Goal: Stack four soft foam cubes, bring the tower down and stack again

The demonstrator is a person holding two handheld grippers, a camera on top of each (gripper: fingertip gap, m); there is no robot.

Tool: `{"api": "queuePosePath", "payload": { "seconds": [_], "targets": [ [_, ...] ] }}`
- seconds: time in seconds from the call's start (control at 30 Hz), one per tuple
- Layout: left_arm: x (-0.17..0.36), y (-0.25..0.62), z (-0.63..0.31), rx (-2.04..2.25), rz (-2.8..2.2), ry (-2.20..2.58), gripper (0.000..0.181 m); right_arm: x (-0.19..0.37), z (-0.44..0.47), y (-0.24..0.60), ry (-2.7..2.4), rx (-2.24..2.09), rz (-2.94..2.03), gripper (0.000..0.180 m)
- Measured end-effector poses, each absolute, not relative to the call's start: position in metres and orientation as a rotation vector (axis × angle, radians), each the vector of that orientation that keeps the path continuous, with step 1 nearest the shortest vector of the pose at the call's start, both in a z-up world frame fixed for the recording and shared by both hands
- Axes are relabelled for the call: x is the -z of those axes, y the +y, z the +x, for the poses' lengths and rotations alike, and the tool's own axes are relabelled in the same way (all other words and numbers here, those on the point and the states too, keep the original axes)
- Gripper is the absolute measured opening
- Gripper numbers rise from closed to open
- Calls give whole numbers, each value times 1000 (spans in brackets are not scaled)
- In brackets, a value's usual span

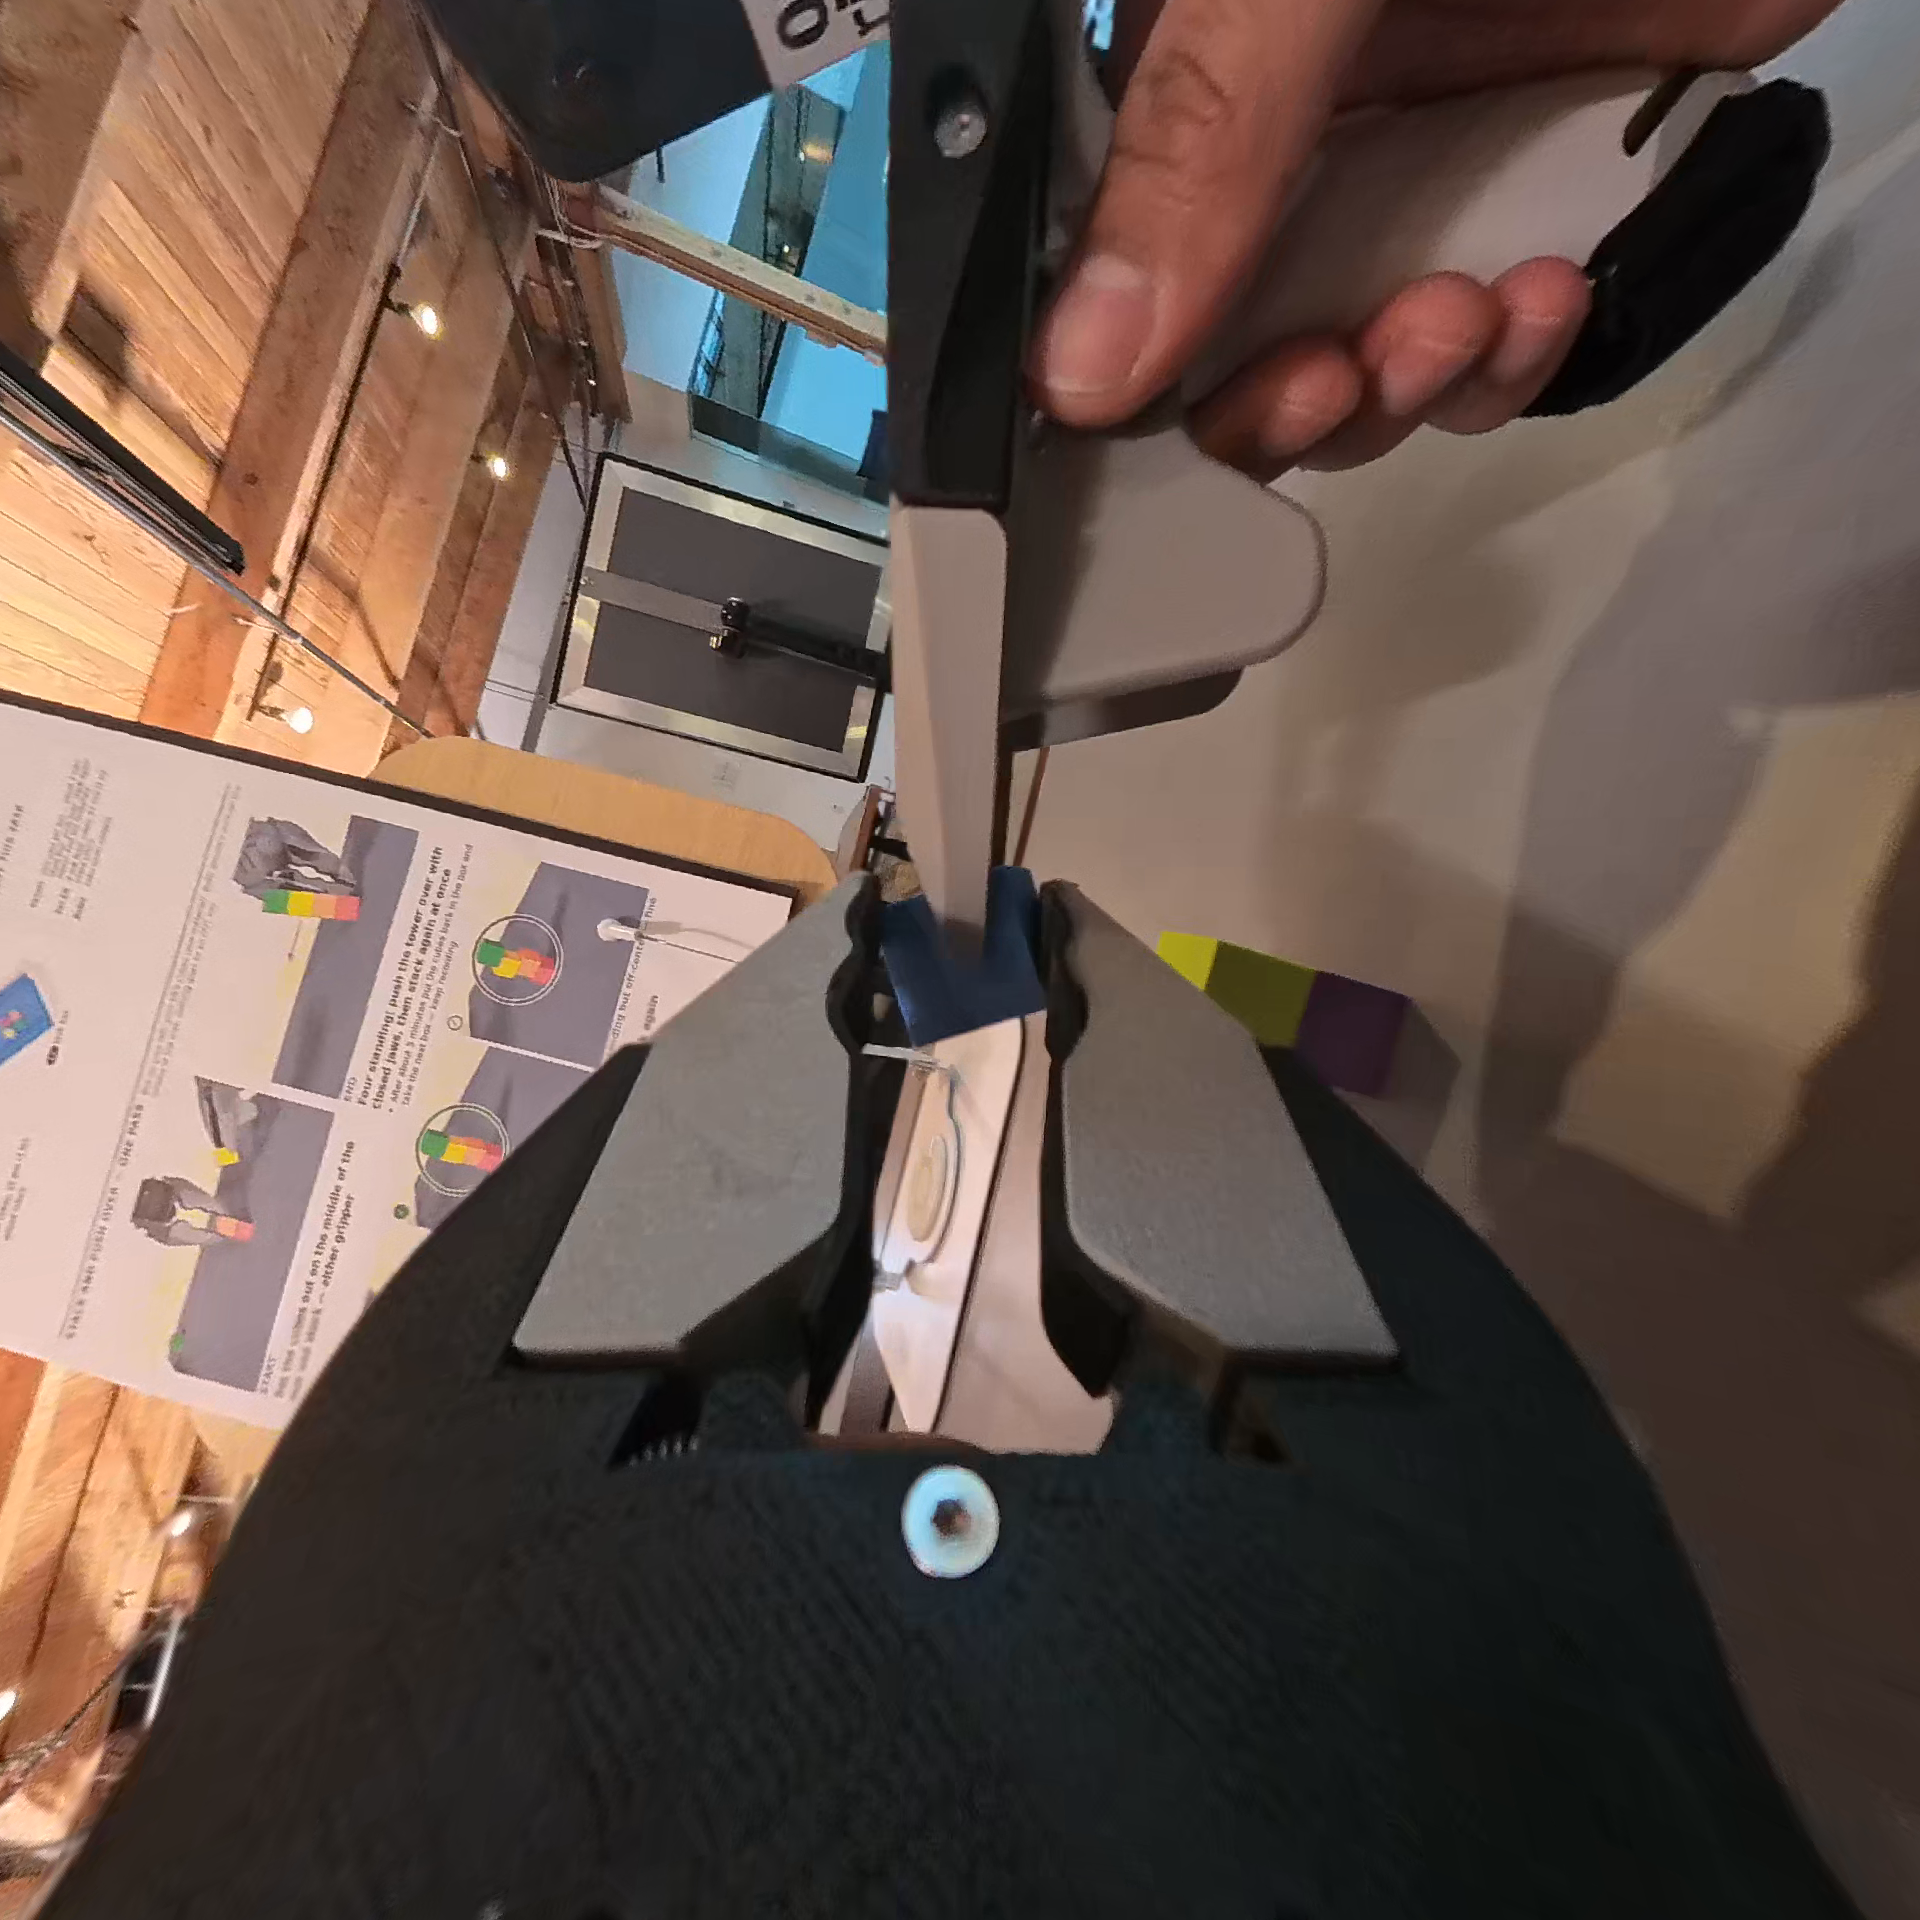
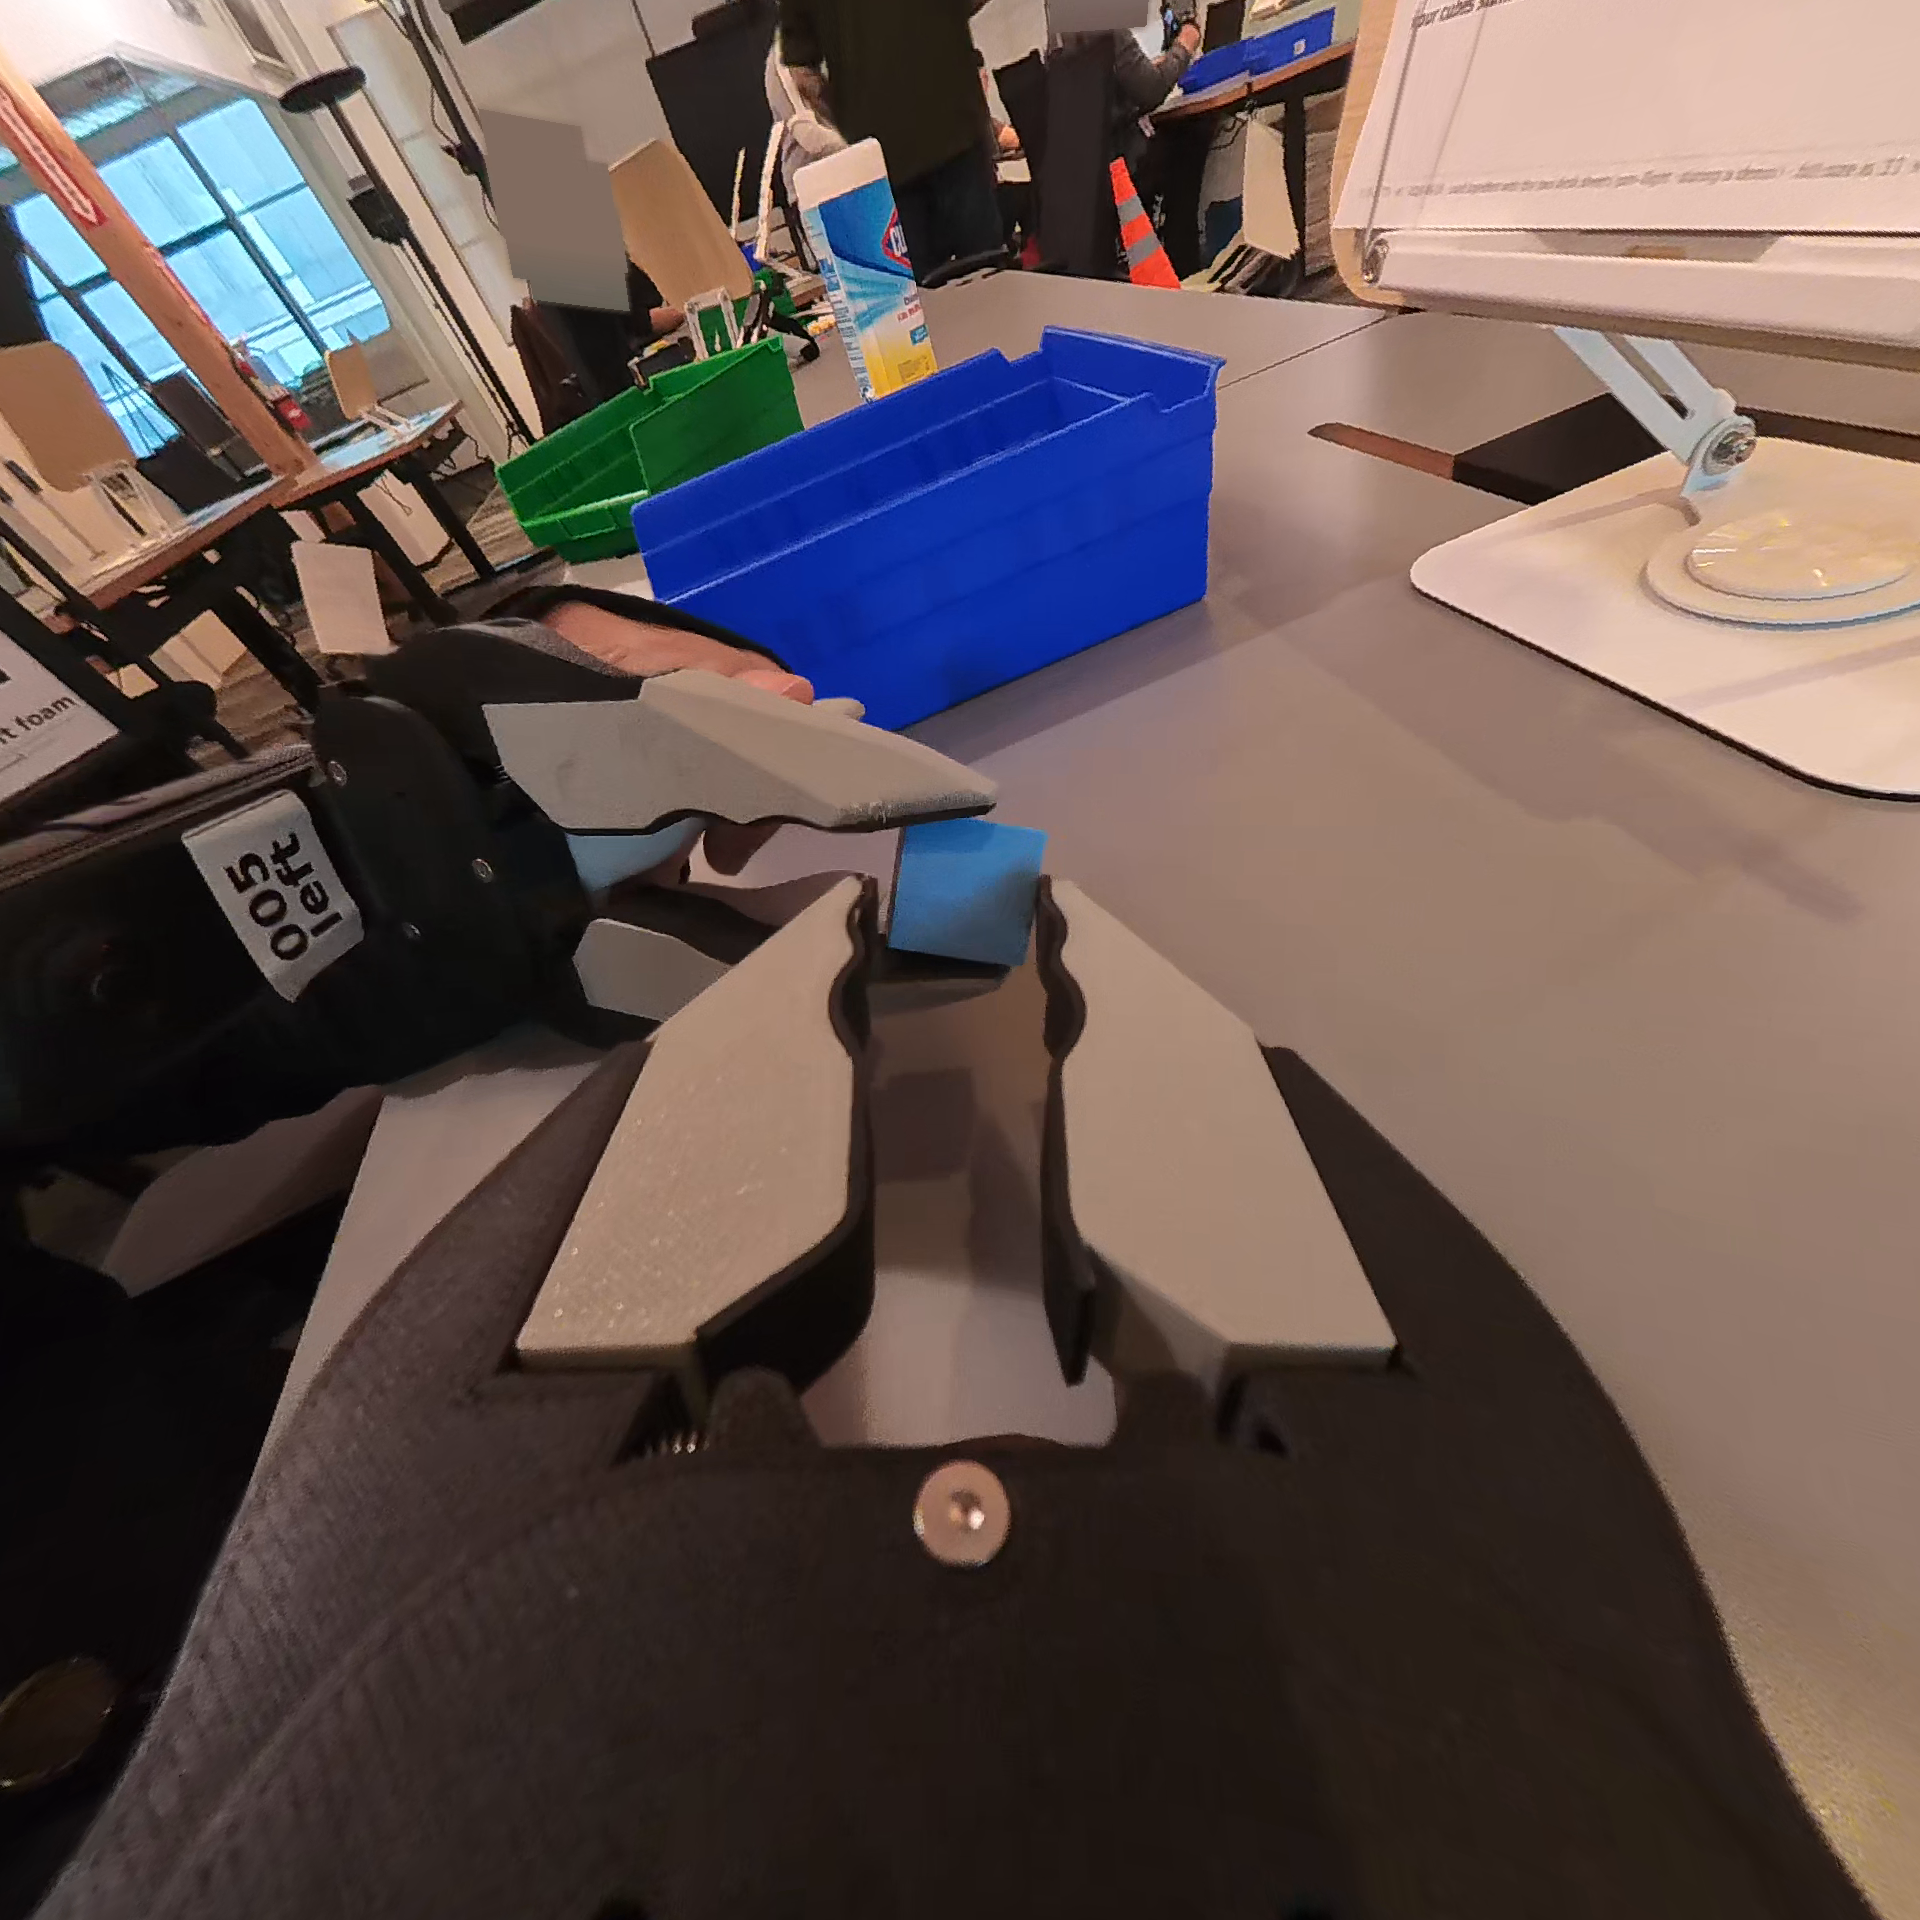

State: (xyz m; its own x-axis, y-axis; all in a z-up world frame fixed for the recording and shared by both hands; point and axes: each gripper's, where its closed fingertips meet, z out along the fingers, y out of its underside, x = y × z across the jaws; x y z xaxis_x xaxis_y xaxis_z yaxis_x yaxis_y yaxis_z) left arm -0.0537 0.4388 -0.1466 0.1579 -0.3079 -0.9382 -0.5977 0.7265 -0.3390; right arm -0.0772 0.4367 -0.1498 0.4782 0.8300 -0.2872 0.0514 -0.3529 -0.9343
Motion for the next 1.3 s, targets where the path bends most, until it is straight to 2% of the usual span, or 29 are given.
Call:
{"api": "queuePosePath", "payload": {
  "seconds": [0.67, 0.9, 0.97, 1.3],
  "targets": [
    [147, 439, -52, -186, -849, 1395, 29, 151, -75, 436, -759, -985, -1758, 24],
    [140, 443, -56, -132, -895, 1337, 35, 145, -73, 435, -722, -1047, -1730, 24],
    [140, 443, -57, -137, -889, 1342, 30, 143, -73, 434, -712, -1072, -1716, 24],
    [143, 440, -57, -224, -810, 1398, 29, 147, -73, 431, -762, -1064, -1727, 24]
  ]
}}
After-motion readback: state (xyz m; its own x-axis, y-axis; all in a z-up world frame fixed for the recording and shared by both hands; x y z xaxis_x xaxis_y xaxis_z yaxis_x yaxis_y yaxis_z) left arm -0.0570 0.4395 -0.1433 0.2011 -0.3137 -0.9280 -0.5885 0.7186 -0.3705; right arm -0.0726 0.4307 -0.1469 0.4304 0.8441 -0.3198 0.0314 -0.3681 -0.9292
